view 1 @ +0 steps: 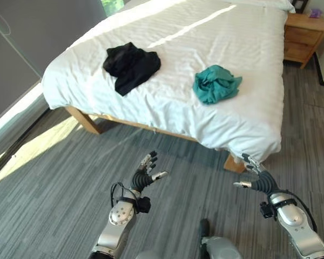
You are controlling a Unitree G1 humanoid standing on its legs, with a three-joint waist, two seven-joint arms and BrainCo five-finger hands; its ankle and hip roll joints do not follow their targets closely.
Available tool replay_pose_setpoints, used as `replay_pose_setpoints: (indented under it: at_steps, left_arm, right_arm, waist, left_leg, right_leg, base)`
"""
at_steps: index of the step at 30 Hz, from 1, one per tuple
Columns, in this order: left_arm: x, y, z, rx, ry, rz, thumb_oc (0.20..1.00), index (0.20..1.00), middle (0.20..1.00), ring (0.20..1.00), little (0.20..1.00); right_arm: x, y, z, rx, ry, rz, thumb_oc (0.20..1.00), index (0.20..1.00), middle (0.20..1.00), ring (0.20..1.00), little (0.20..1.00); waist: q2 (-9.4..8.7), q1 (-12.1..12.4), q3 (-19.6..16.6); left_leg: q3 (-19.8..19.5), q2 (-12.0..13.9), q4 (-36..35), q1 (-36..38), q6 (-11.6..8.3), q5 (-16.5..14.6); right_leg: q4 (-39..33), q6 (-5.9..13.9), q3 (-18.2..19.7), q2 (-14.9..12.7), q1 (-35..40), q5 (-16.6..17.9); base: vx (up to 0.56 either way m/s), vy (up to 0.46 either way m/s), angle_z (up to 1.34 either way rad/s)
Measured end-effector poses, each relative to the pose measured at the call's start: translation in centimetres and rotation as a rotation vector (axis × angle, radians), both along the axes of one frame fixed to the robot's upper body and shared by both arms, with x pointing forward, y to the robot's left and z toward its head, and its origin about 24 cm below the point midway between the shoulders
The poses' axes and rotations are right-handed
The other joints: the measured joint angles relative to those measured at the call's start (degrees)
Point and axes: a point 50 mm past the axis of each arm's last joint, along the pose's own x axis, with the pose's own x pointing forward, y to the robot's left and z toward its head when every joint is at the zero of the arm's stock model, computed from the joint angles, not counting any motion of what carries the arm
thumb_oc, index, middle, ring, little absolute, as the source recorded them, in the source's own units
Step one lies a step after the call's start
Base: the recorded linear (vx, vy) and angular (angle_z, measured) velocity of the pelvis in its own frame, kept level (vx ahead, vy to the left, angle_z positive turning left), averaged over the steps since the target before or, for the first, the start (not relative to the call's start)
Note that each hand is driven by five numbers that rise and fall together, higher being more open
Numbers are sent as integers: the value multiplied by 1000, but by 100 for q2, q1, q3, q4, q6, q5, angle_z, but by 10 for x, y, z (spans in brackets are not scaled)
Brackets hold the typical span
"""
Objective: Pick up bed clothes into laundry basket.
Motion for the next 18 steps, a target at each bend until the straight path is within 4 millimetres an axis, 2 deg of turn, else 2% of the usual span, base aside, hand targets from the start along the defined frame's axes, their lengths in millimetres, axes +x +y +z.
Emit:
replay_pose_setpoints:
  at_steps: [1,3,4,5,6,7,10,12,13,14,15,16,17,18]
  left_arm:
    - [2,-1,2,-4,-10,2,1000,1000,1000,1000,1000]
    - [-3,0,-1,-6,2,8,1000,1000,1000,1000,1000]
    - [-4,1,-2,-5,8,15,1000,1000,1000,1000,1000]
    - [-5,2,-3,-4,13,23,1000,1000,1000,1000,1000]
    - [-6,4,-4,-3,17,33,1000,1000,1000,1000,1000]
    - [-7,5,-5,-2,21,42,1000,1000,1000,1000,1000]
    - [-9,6,-8,-1,33,58,1000,1000,1000,1000,1000]
    - [-9,5,-9,-4,37,68,1000,1000,1000,1000,1000]
    - [-10,7,-9,-6,40,83,1000,1000,1000,1000,1000]
    - [-9,14,-8,2,34,119,1000,1000,1000,1000,1000]
    - [-7,21,-5,11,22,151,1000,1000,1000,1000,1000]
    - [-5,26,-2,18,9,173,1000,1000,1000,1000,1000]
    - [-4,35,2,30,-5,212,1000,1000,1000,1000,1000]
    - [-3,41,5,38,-16,236,1000,1000,1000,1000,1000]
  right_arm:
    - [2,3,2,6,-10,7,1000,1000,1000,1000,1000]
    - [4,7,3,9,-19,22,1000,1000,1000,1000,1000]
    - [4,8,3,8,-17,26,1000,1000,1000,1000,1000]
    - [3,9,2,7,-15,28,1000,1000,1000,1000,1000]
    - [3,9,1,3,-13,27,1000,1000,1000,1000,1000]
    - [1,7,0,0,-11,17,1000,1000,1000,1000,1000]
    - [-2,2,-1,-4,-9,-20,1000,1000,1000,1000,1000]
    - [-7,-10,-1,-20,-16,-87,1000,1000,1000,1000,1000]
    - [-9,-14,0,-43,-26,-108,1000,1000,1000,1000,1000]
    - [-8,-14,1,-66,-42,-123,1000,1000,1000,1000,1000]
    - [-8,-11,4,-81,-66,-125,1000,1000,1000,1000,1000]
    - [-8,-11,8,-91,-85,-126,1000,1000,1000,1000,1000]
    - [-4,-13,17,-124,-135,-144,1000,1000,1000,1000,1000]
    - [1,-18,26,-151,-186,-181,1000,1000,1000,1000,1000]
  waist:
    - [-123,138,36]
    - [-84,322,50]
    - [-79,408,69]
    - [-19,420,61]
    - [38,432,71]
    - [101,416,65]
    - [246,416,53]
    - [392,390,56]
    - [485,477,49]
    - [337,587,99]
    - [201,664,138]
    - [101,633,162]
    - [10,679,212]
    - [2,707,208]
  left_leg:
    - [152,-215,-201,-70,92,-222]
    - [436,-480,-1176,-308,236,-325]
    - [496,-517,-1963,-307,311,-279]
    - [468,-496,-2672,-278,423,-167]
    - [411,-429,-3253,-218,520,-36]
    - [307,-361,-3634,-213,531,117]
    - [118,-202,-4138,-258,629,349]
    - [24,-78,-4562,-162,624,376]
    - [100,-102,-4633,24,599,776]
    - [234,-268,-4507,85,637,894]
    - [396,-418,-4381,96,718,796]
    - [477,-501,-4329,113,750,693]
    - [606,-593,-4105,84,892,528]
    - [703,-621,-4022,94,937,409]
  right_leg:
    - [-60,-42,158,-76,44,39]
    - [-276,-2,336,-4,272,77]
    - [-300,23,432,57,385,9]
    - [-309,146,506,141,509,-116]
    - [-299,110,510,215,661,-134]
    - [-298,142,541,280,793,-220]
    - [-302,259,803,332,1042,-453]
    - [-299,470,1001,263,1208,-628]
    - [-321,576,1124,184,1248,-740]
    - [-333,621,1352,-48,1259,-827]
    - [-330,690,1390,-221,1252,-790]
    - [-309,729,1379,-344,1255,-718]
    - [-295,760,1452,-510,1288,-691]
    - [-292,818,1444,-569,1285,-591]
  base:
    - [370,136,-74]
    - [369,159,-67]
    - [381,155,-53]
    - [379,143,-46]
    - [380,137,-33]
    - [374,163,-28]
    - [363,199,-40]
    - [341,252,-46]
    - [199,173,-78]
    - [278,324,-89]
    - [216,236,-74]
    - [319,348,-48]
    - [297,354,-38]
    - [410,457,-42]
